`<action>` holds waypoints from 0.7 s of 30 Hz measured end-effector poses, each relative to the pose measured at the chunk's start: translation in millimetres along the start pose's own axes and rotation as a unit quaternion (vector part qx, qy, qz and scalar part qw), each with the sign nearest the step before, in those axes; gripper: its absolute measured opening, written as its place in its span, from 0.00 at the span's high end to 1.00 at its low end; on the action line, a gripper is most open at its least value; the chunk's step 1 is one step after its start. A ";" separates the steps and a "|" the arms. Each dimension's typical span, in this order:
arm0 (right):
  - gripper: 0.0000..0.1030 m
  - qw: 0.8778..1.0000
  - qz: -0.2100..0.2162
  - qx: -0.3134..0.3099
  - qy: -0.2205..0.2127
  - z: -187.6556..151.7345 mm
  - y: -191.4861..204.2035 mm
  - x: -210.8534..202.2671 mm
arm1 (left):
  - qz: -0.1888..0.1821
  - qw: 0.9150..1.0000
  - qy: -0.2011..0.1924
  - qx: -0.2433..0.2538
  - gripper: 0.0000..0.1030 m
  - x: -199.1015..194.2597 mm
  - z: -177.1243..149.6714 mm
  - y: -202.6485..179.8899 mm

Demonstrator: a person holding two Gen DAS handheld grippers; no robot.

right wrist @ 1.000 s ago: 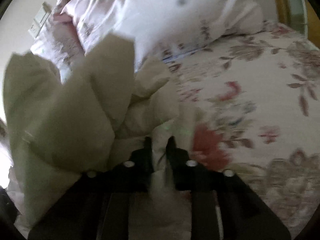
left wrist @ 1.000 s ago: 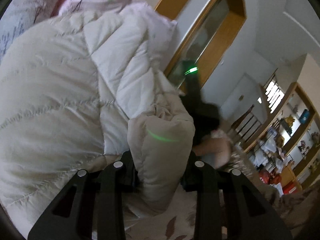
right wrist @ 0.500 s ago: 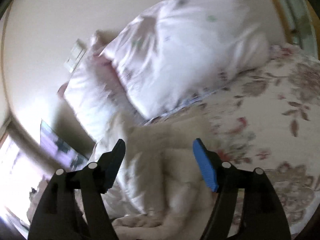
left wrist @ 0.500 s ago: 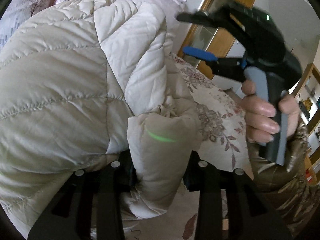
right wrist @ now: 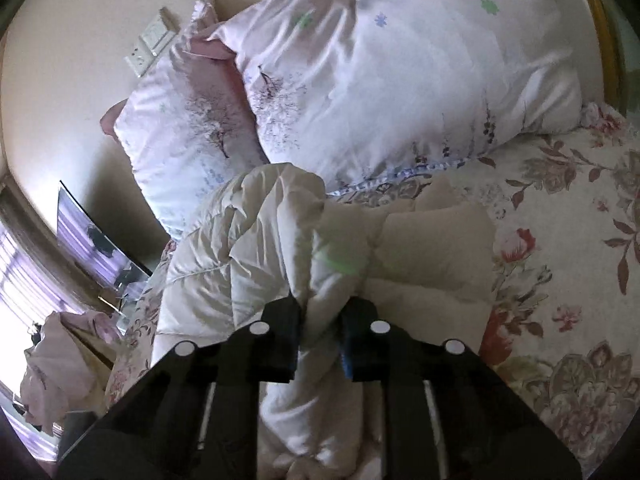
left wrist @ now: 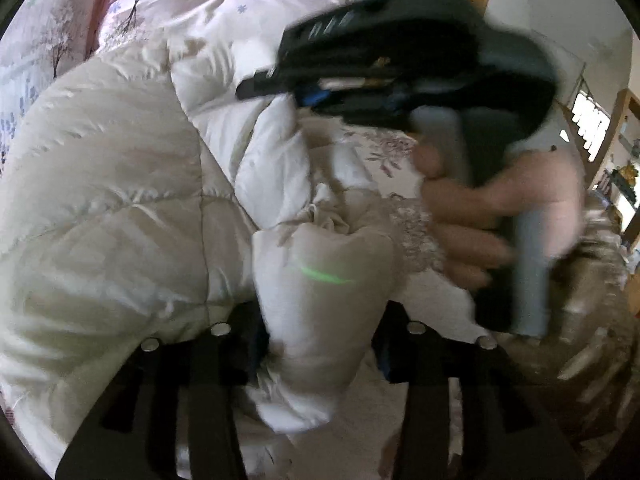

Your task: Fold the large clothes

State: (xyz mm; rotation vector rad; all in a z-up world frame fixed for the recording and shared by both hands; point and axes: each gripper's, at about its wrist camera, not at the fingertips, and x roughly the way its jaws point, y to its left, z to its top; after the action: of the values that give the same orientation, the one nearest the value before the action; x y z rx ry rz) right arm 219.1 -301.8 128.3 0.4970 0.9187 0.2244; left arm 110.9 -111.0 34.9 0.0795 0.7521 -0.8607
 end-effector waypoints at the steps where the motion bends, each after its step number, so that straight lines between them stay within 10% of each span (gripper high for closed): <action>1: 0.84 1.000 0.000 0.003 0.000 0.2 -2.4 1.1 | -0.011 1.000 -0.003 -0.002 0.49 -10.9 1.9 1.2; 9: 0.85 1.000 0.004 0.013 -0.016 0.7 -8.6 -1.2 | 0.053 0.992 -0.108 -0.028 0.28 -87.4 31.3 44.2; 21: 0.85 0.998 -0.042 0.024 -0.030 0.4 -31.5 11.9 | 0.115 0.985 -0.071 -0.103 0.30 -63.9 34.9 113.1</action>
State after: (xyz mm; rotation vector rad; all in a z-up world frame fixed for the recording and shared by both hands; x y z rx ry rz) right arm 225.7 -324.5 104.4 0.5058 0.8852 0.1110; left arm 184.6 -6.0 75.4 -0.0783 0.6790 -0.5585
